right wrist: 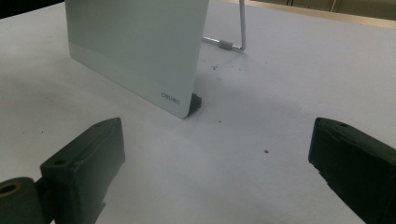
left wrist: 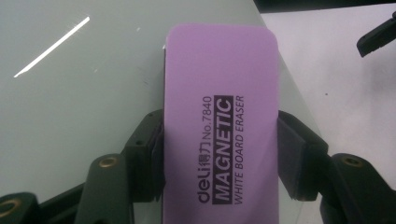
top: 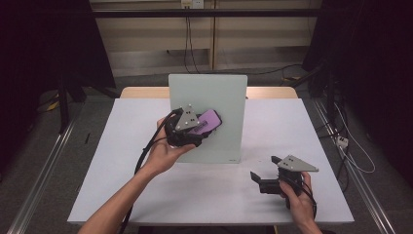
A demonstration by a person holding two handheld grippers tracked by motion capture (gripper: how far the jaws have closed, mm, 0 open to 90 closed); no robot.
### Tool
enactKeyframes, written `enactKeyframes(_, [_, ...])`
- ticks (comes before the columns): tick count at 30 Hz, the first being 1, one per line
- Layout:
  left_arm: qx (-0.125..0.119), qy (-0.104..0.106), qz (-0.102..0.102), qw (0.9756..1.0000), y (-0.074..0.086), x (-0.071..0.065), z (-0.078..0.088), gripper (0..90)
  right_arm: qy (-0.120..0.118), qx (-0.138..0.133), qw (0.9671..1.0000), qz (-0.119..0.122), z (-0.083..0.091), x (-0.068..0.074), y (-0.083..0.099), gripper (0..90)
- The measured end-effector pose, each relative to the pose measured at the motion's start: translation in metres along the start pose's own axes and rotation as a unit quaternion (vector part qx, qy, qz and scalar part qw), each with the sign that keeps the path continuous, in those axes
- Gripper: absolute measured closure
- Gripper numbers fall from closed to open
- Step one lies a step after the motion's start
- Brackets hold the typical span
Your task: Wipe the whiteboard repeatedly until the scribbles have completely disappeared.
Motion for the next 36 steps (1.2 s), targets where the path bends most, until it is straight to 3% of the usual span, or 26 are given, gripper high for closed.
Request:
enactKeyframes(6, [0.013, 0.0, -0.014, 0.9998, 0.003, -0.007, -0.006, 41.2, 0.0, 0.0, 1.0, 0.0, 0.0, 0.0, 0.0, 3.7])
enactKeyframes(17, [0.015, 0.014, -0.001, 0.9998, 0.005, -0.009, -0.007, 41.2, 0.0, 0.0, 1.0, 0.001, 0.0, 0.0, 0.0, 3.7])
enactKeyframes(31, [-0.018, -0.017, 0.031, 0.9992, -0.014, 0.028, 0.024, 41.2, -0.001, 0.0, 1.0, 0.001, 0.0, 0.0, 0.0, 3.7])
enactKeyframes(36, [-0.025, -0.023, 0.037, 0.9987, -0.02, 0.03, 0.025, 41.2, -0.002, 0.002, 1.0, 0.002, 0.0, 0.0, 0.0, 3.7])
Point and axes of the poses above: each handheld gripper's, and its own axes: z roughly backward along the jaws, y roughly out of its underside, x roughly to its left, the point moved 5 cm from there along -z, roughly forward along the jaws, and after that the axes turned 14 degrees about x, right-handed, at the moved point
